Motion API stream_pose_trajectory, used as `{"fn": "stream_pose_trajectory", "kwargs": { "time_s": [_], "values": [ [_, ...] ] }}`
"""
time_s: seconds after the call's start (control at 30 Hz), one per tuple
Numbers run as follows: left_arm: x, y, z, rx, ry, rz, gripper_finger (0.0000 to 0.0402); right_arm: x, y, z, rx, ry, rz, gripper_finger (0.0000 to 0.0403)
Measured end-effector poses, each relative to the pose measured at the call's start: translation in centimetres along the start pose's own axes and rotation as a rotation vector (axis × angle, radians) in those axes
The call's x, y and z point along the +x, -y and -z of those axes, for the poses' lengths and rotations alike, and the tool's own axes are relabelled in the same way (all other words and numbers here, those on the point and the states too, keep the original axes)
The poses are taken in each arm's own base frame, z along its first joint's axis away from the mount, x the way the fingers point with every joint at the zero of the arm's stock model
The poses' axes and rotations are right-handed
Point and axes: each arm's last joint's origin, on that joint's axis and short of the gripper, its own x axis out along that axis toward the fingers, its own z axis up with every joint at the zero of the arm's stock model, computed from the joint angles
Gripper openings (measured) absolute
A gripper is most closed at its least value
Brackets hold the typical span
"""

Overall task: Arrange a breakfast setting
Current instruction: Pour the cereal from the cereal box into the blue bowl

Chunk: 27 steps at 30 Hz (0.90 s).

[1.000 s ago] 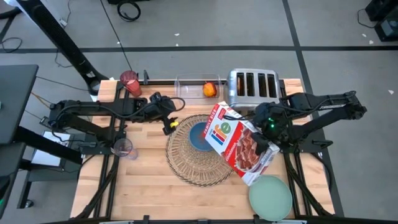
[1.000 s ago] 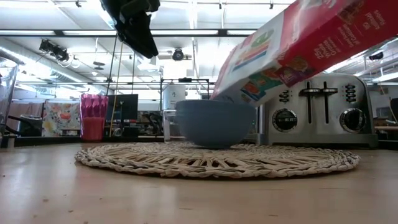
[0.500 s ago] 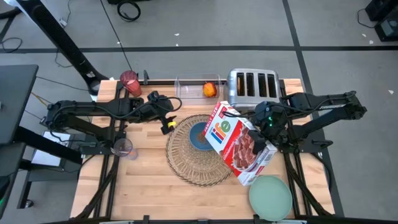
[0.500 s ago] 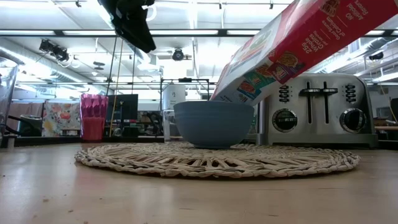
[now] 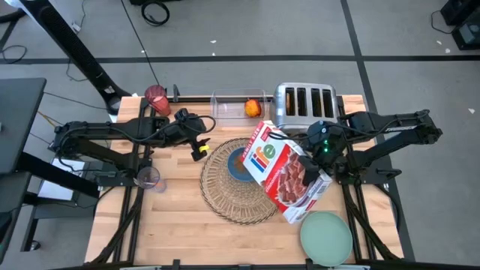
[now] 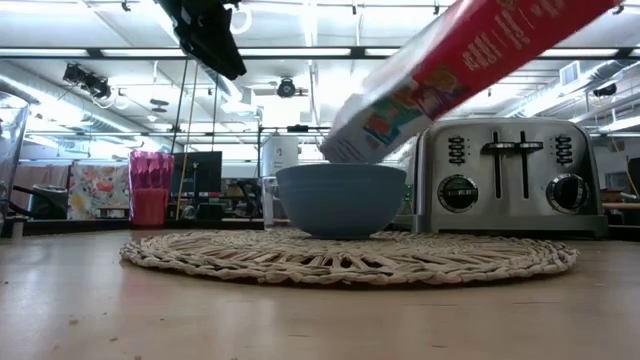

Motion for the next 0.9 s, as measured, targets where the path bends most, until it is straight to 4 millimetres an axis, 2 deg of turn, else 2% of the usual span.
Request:
{"fn": "stream_pose_trajectory", "kwargs": {
  "time_s": [0.27,0.6,0.9],
  "values": [
    [0.0,-0.1,0.0,0.000,0.003,-0.022,0.0274,0.8,-0.1,0.0,-0.157,-0.048,0.037,0.0203],
    [0.0,-0.1,0.0,-0.030,0.002,-0.025,0.0274,1.0,0.2,0.3,-0.068,-0.066,0.066,0.0203],
    [0.0,-0.1,0.0,-0.050,0.001,-0.025,0.0274,1.0,-0.6,0.5,-0.051,-0.131,-0.010,0.0203]
  ]
}}
